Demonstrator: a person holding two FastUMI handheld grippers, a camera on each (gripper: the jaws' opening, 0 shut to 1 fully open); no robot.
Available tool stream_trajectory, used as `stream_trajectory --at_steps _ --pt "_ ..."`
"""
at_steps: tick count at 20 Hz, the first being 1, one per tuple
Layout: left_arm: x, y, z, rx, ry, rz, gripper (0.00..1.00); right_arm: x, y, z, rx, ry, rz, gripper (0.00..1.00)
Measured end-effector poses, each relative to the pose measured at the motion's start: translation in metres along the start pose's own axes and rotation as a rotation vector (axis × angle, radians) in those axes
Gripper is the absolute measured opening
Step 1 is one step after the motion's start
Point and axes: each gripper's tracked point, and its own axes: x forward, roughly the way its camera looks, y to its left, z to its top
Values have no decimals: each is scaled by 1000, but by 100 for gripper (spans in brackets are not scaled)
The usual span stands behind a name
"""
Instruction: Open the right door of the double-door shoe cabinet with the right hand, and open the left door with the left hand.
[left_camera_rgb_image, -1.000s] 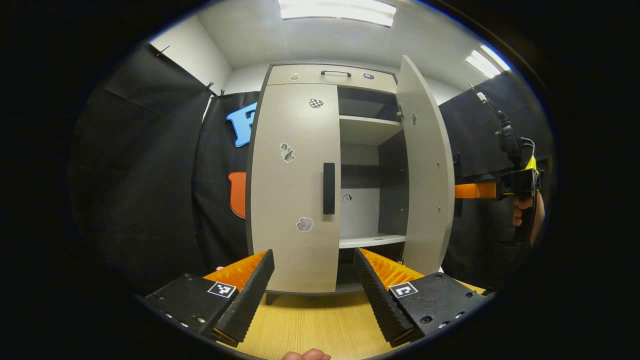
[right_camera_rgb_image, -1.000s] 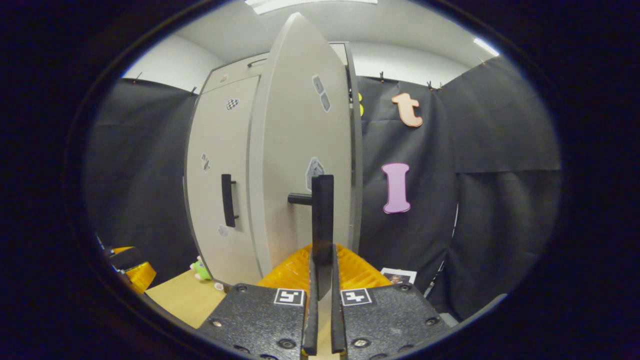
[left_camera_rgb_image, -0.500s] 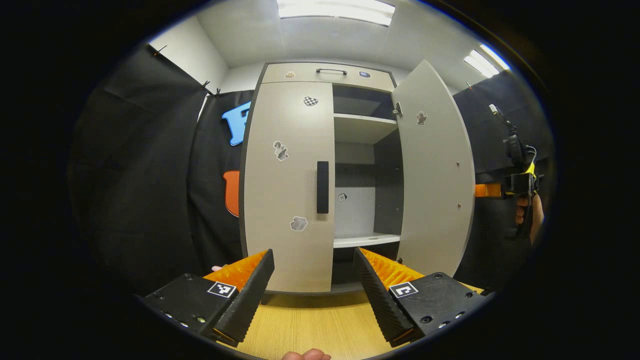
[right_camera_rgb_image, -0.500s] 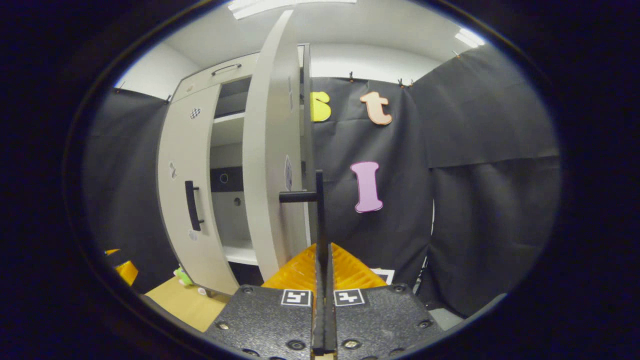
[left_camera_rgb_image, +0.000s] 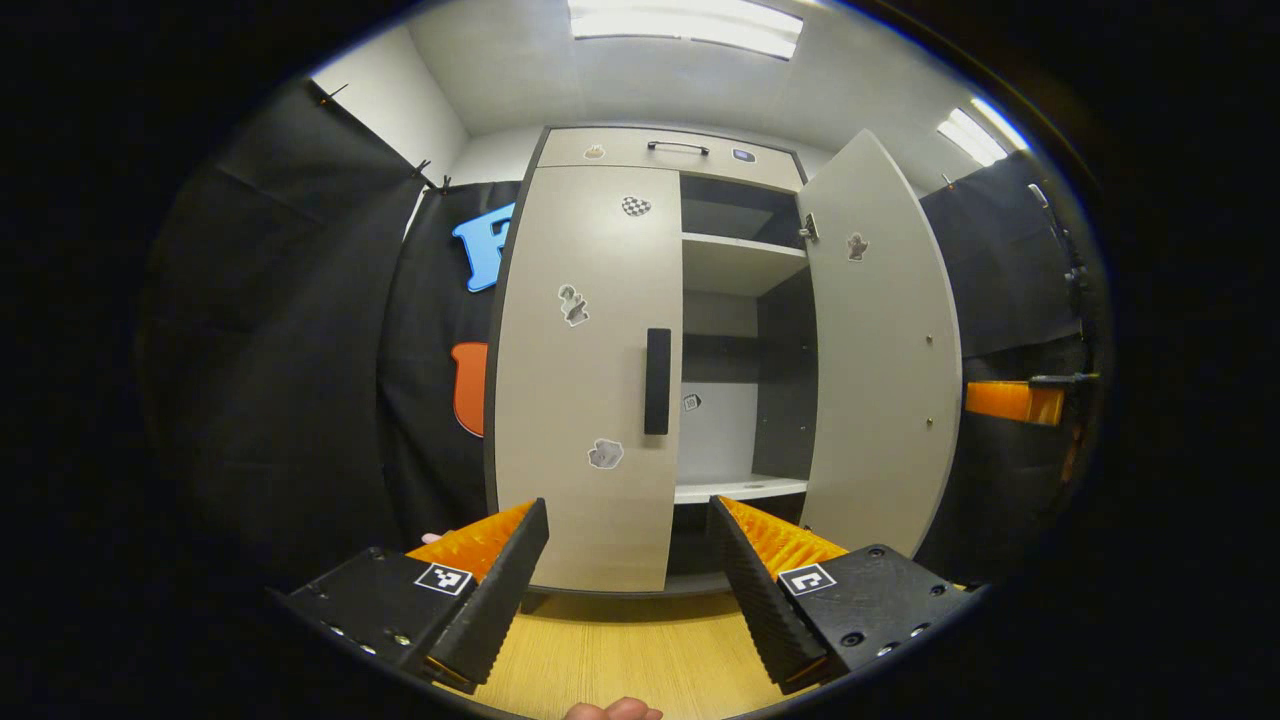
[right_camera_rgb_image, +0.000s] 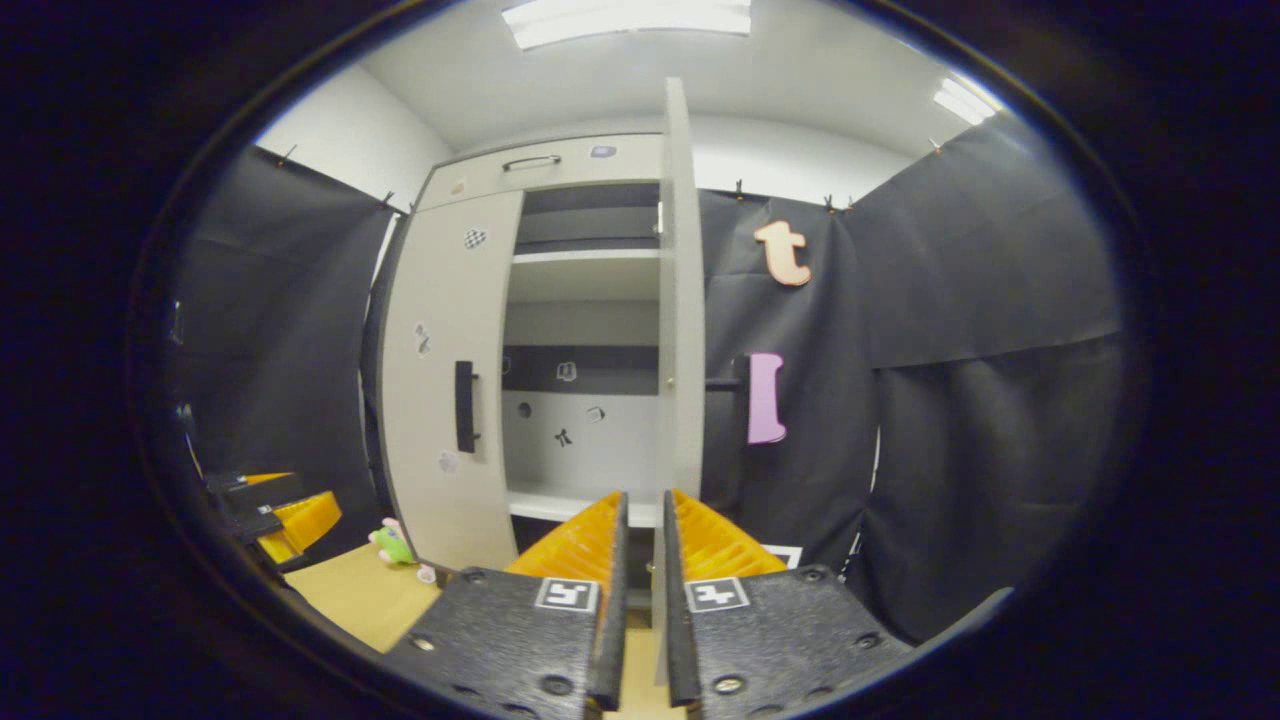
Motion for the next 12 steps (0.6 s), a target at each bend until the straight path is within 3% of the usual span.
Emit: stream_trajectory --at_steps 2,4,5,6,7,8,12 --pt "5 -4 -6 -7 19 -15 95 -12 5 -15 -9 76 22 46" --pt "7 -8 -6 -23 18 -28 95 -15 9 -19 11 95 17 48" --pt "10 -6 -2 -30 5 -24 95 -12 10 -19 29 80 4 55" --pt "11 -5 3 -38 -6 -21 95 -10 13 -16 53 64 4 75" --pt "16 -6 7 -50 -17 -26 95 -6 16 -15 77 52 5 85" --pt "21 -9 11 -63 -21 -38 95 -5 17 -15 96 46 3 90" --pt "60 -12 29 -50 -65 -67 95 -6 21 -14 120 41 15 94"
